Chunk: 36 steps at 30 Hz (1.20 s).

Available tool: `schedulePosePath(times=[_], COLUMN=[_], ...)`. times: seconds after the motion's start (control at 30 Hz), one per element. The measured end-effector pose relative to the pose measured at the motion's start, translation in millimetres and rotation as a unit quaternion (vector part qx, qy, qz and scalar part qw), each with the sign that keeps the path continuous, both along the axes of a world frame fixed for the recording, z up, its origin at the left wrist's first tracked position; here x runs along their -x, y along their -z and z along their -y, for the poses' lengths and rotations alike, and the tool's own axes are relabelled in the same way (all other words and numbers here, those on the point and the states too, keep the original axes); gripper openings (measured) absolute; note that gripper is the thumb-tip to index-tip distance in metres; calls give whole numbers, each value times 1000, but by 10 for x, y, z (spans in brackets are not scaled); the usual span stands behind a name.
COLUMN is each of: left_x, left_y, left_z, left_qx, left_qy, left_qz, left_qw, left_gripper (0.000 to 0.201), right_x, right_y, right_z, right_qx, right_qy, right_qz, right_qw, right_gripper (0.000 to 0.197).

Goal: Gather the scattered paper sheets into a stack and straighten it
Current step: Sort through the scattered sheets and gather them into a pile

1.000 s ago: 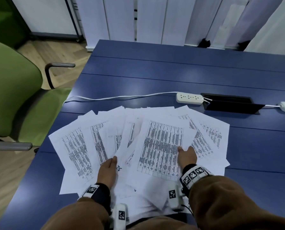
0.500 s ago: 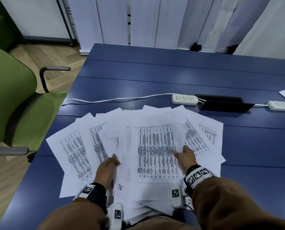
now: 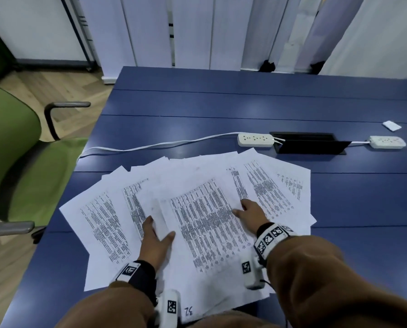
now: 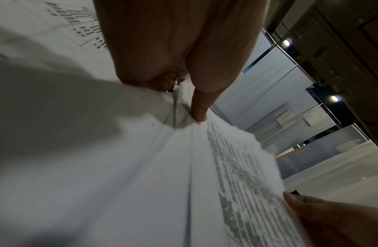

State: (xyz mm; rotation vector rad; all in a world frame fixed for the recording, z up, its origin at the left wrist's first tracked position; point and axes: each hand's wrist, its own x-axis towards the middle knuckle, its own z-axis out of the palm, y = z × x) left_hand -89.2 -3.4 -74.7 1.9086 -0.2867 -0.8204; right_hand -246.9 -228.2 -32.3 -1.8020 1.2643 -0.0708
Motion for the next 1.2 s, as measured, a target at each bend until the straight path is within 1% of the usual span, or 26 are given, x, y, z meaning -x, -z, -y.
schedulePosePath(times=[0.03, 0.07, 0.1, 0.13, 0.17, 0.2, 0.27, 0.33, 0.37, 0.43, 0.47, 0.5, 0.57, 0.6, 0.67, 0.7, 0.73, 0.77, 0.83, 0.87, 0.97, 1.0, 1.07, 1.1, 1.17, 1.2], left_x=[-3, -12, -25, -31, -21, 10, 106, 212, 224, 167, 110, 60, -25, -54, -92, -100, -93, -93, -81, -89, -122, -131, -124, -124, -109, -91], left_y=[25, 45, 64, 91, 100, 111, 123, 137, 161, 229, 307, 321, 317, 302, 263, 246, 217, 225, 273, 303, 353, 369, 379, 393, 350, 301], left_z=[-3, -4, -4, 3, 18, 52, 124, 190, 190, 140, 93, 45, -56, -95, -164, -198, -213, -225, -235, -245, -275, -283, -275, -271, -259, -245], left_qx=[7, 13, 19, 22, 27, 36, 60, 67, 69, 70, 72, 78, 88, 98, 125, 135, 145, 140, 133, 130, 104, 103, 98, 95, 92, 94], left_qy=[-14, -32, -51, -68, -79, -80, -72, -67, -68, -78, -81, -83, -76, -72, -75, -76, -72, -79, -73, -66, -56, -51, -49, -49, -47, -51], left_qz=[3, -1, -4, -11, -18, -32, -69, -92, -94, -103, -115, -120, -117, -123, -142, -152, -161, -164, -168, -169, -160, -162, -161, -161, -159, -155], left_qw=[1000, 999, 999, 997, 996, 996, 993, 991, 991, 989, 987, 986, 986, 985, 979, 976, 974, 973, 974, 975, 980, 980, 981, 981, 982, 982], left_gripper=[87, 87, 87, 88, 91, 99, 111, 109, 108, 104, 104, 103, 100, 99, 100, 98, 95, 92, 89, 90, 100, 100, 101, 104, 115, 112], right_x=[-4, 13, 45, 85, 111, 131, 105, 78, 75, 122, 171, 226, 366, 440, 542, 547, 525, 485, 382, 335, 268, 280, 324, 352, 390, 396], right_y=[59, 85, 89, 85, 73, 83, 99, 105, 132, 114, 94, 92, 47, 53, 70, 125, 141, 189, 257, 266, 222, 145, -92, -227, -526, -664], right_z=[-61, -119, -176, -236, -304, -366, -501, -555, -527, -414, -328, -209, 11, 103, 219, 250, 243, 220, 152, 120, 99, 117, 181, 223, 284, 304], right_qx=[21, 51, 79, 97, 106, 106, 99, 72, 47, -16, -13, 17, 84, 93, 72, 39, 3, -23, -30, -25, -15, -5, 35, 54, 79, 77], right_qy=[20, 54, 85, 95, 83, 58, 7, -34, -44, -37, -10, 26, 91, 102, 85, 81, 84, 84, 52, 37, 36, 48, 60, 53, 45, 51], right_qz=[-16, -53, -112, -177, -222, -236, -213, -178, -137, -56, -41, -52, -138, -172, -178, -138, -94, -60, -54, -53, -27, -15, 14, 34, 95, 139], right_qw=[999, 996, 987, 975, 966, 964, 972, 981, 988, 998, 999, 998, 983, 975, 978, 986, 992, 994, 997, 998, 999, 999, 997, 997, 991, 986], right_gripper=[31, 33, 39, 46, 52, 56, 62, 66, 67, 66, 69, 70, 69, 77, 96, 99, 96, 84, 42, 28, 34, 30, 17, 13, 12, 13])
